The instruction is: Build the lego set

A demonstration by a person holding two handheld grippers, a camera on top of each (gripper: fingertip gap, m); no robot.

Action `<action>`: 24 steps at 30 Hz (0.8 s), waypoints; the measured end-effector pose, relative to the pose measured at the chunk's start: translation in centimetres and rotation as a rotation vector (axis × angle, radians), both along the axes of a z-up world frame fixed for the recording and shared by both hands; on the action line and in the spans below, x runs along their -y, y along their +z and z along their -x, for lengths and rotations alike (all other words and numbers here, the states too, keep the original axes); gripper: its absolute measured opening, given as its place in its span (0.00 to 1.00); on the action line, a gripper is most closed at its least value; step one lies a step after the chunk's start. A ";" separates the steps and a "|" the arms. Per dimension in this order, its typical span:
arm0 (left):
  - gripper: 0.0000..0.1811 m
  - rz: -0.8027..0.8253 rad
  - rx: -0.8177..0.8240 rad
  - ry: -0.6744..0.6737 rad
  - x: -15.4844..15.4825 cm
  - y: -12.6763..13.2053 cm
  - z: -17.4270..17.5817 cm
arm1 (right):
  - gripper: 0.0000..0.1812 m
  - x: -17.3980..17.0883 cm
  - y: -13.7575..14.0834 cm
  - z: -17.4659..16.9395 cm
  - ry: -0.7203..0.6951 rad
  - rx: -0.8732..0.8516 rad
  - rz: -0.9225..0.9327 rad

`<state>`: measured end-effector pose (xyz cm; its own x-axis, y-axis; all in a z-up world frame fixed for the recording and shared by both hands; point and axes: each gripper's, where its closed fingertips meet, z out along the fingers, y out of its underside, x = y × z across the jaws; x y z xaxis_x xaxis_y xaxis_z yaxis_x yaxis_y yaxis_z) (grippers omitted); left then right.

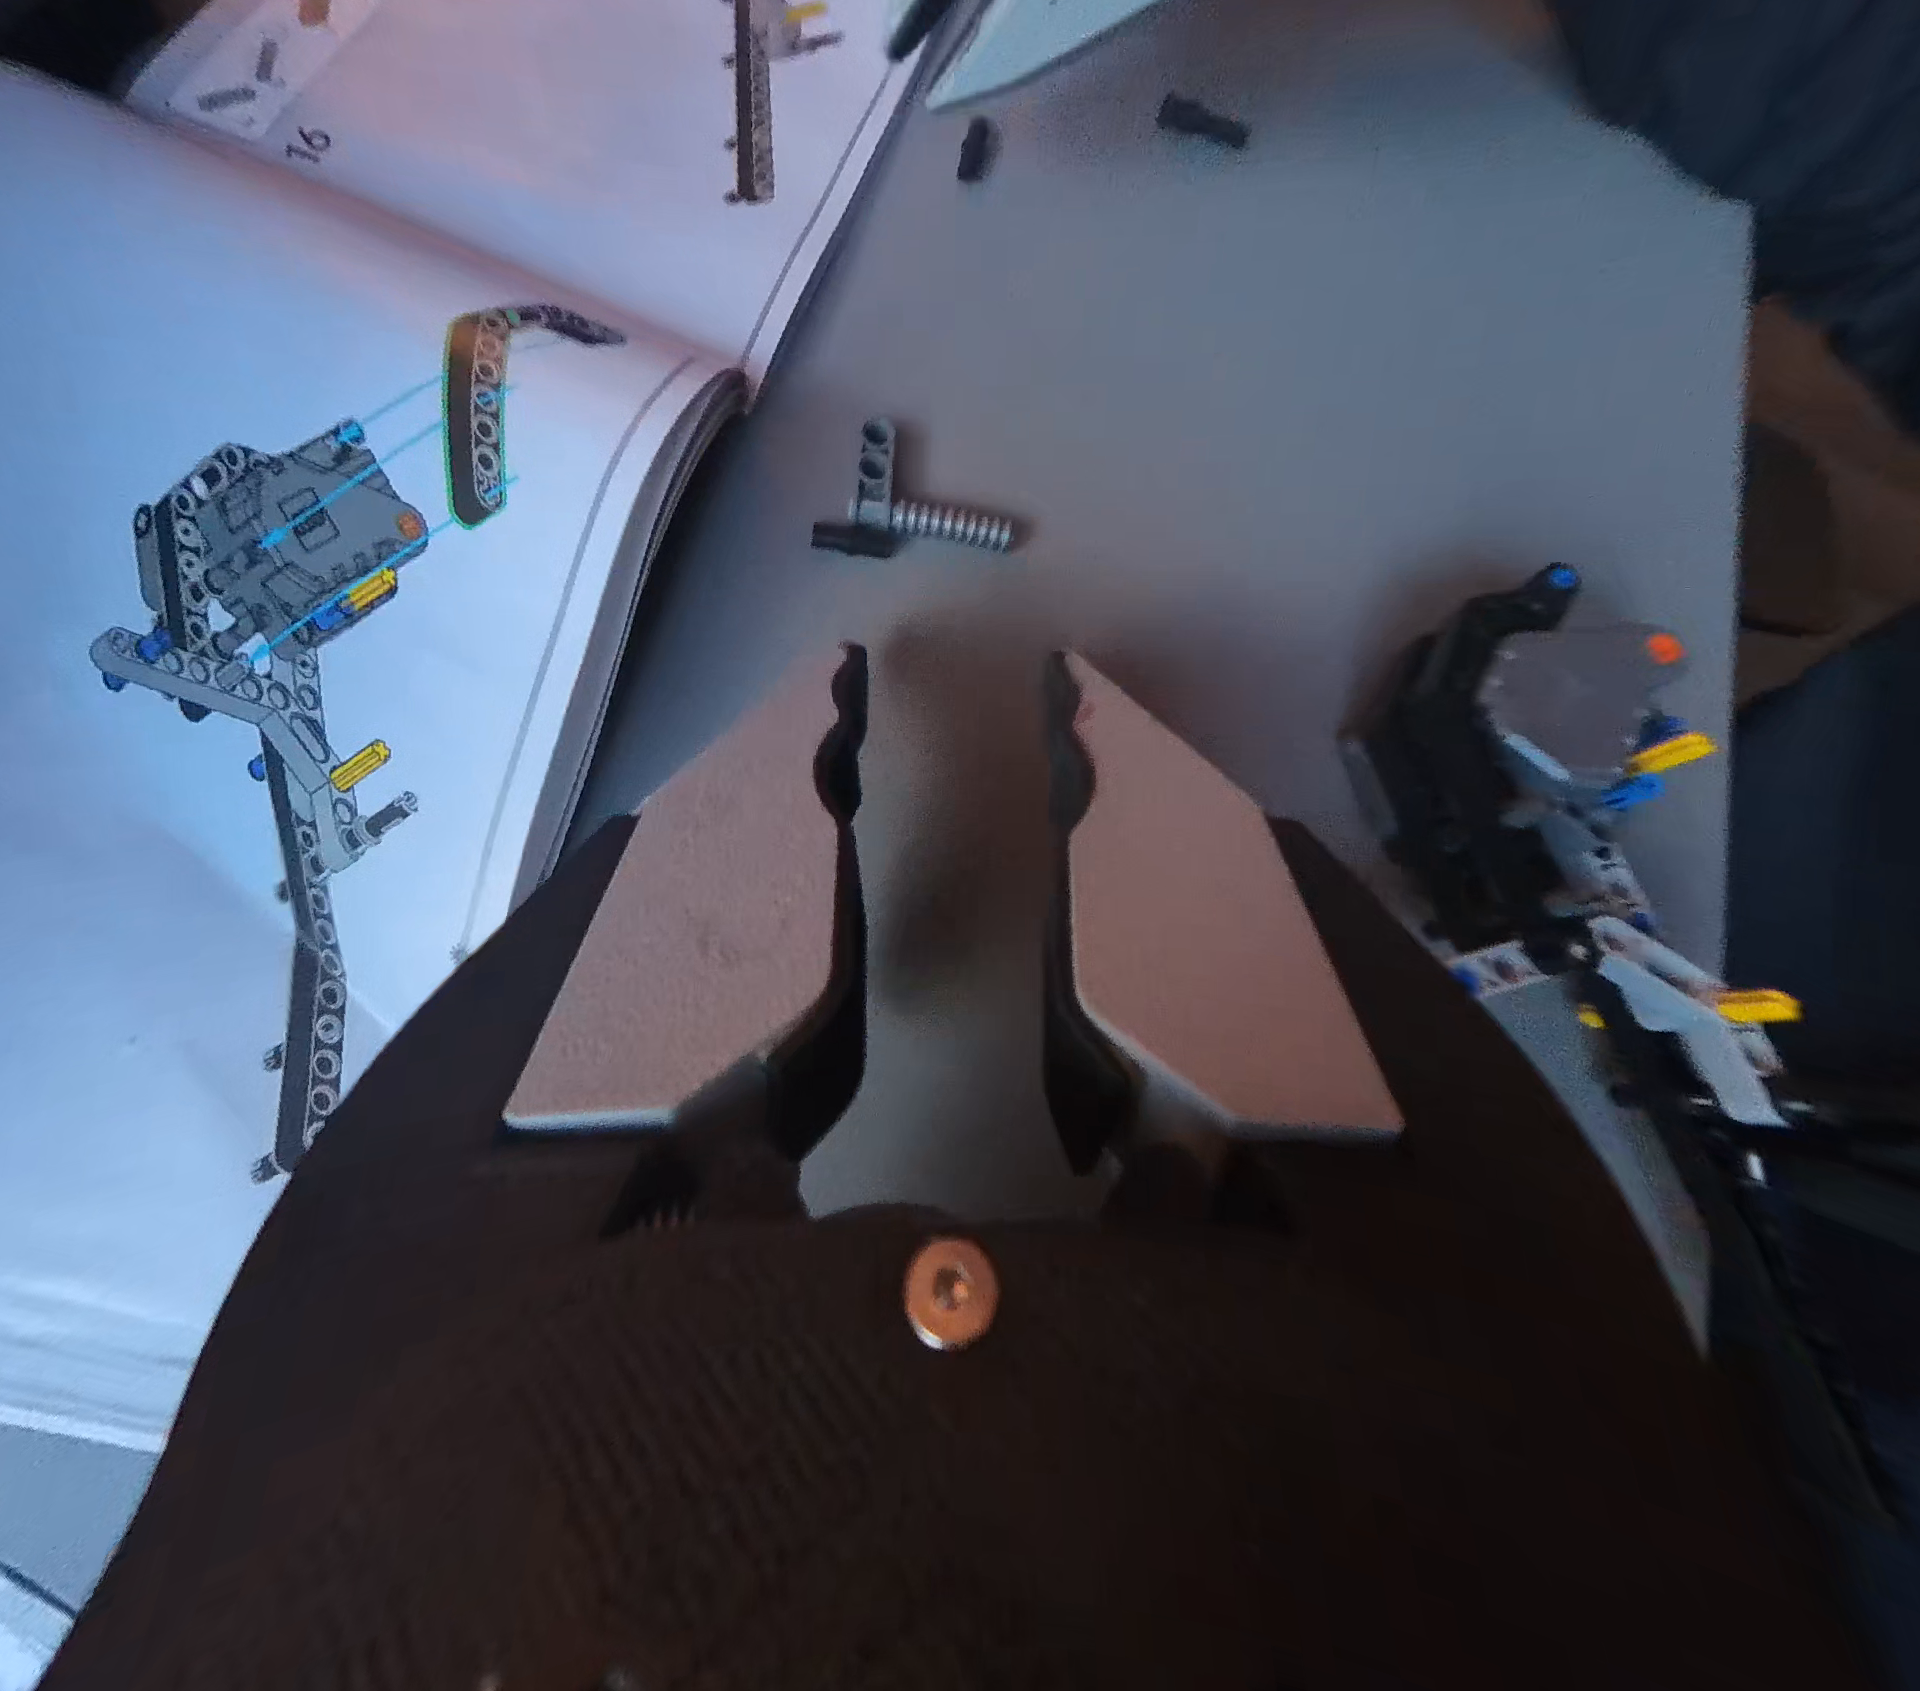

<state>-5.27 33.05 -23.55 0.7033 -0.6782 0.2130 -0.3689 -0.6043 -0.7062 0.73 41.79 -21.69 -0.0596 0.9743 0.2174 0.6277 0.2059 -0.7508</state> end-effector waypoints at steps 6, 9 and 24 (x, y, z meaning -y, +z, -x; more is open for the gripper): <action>0.11 0.088 0.120 -0.039 0.5 -0.6 -2.1 | 0.05 3.7 0.3 2.2 0.120 -0.086 0.179; 0.10 0.090 0.120 -0.041 0.6 -0.6 -2.0 | 0.06 4.1 -0.4 2.8 0.126 -0.063 0.095; 0.14 0.022 0.030 -0.062 2.5 0.0 -0.7 | 0.00 1.5 15.4 -3.2 0.024 -0.868 -0.044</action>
